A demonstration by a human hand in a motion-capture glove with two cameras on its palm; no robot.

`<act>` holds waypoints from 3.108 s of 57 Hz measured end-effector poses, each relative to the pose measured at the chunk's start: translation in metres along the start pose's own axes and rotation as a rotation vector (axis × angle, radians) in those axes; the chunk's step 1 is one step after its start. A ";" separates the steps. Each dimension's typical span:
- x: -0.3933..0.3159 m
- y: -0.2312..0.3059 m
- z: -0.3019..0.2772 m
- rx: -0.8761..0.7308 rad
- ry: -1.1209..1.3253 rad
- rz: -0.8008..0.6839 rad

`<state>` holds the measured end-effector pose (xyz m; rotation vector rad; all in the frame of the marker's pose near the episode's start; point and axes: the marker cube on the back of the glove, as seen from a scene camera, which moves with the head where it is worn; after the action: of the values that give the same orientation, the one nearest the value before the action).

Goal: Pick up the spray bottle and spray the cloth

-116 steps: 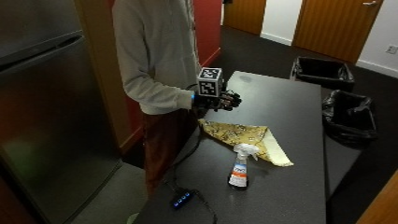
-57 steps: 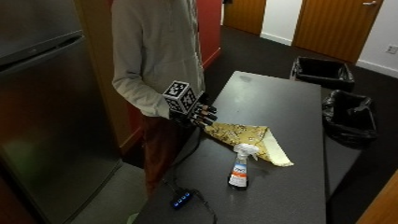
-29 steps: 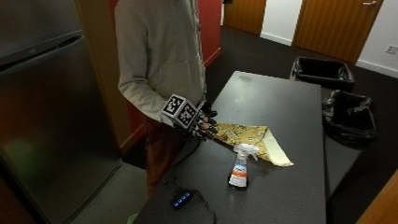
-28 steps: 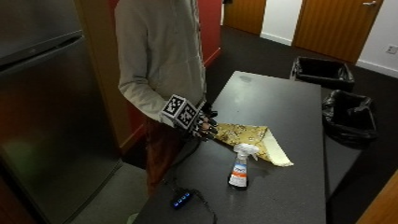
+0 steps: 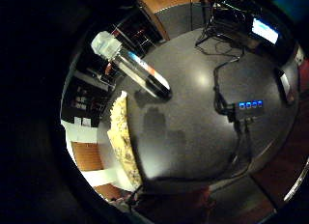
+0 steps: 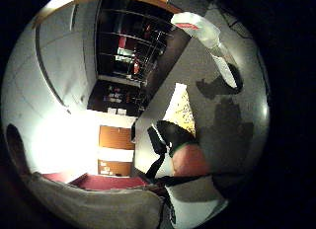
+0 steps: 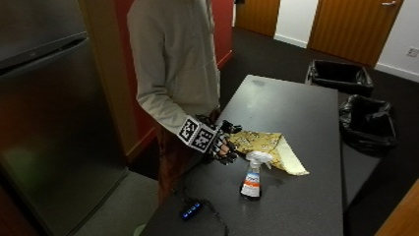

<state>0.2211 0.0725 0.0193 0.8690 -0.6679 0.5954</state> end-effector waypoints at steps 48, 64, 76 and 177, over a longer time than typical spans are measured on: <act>0.012 -0.057 0.061 0.143 -0.229 0.141; 0.013 -0.071 0.077 0.276 -0.277 0.126; 0.019 -0.084 0.087 0.431 -0.233 0.044; -0.071 -0.128 0.046 0.351 0.046 -0.234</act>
<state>0.2524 -0.0457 -0.0736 1.2374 -0.4161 0.5263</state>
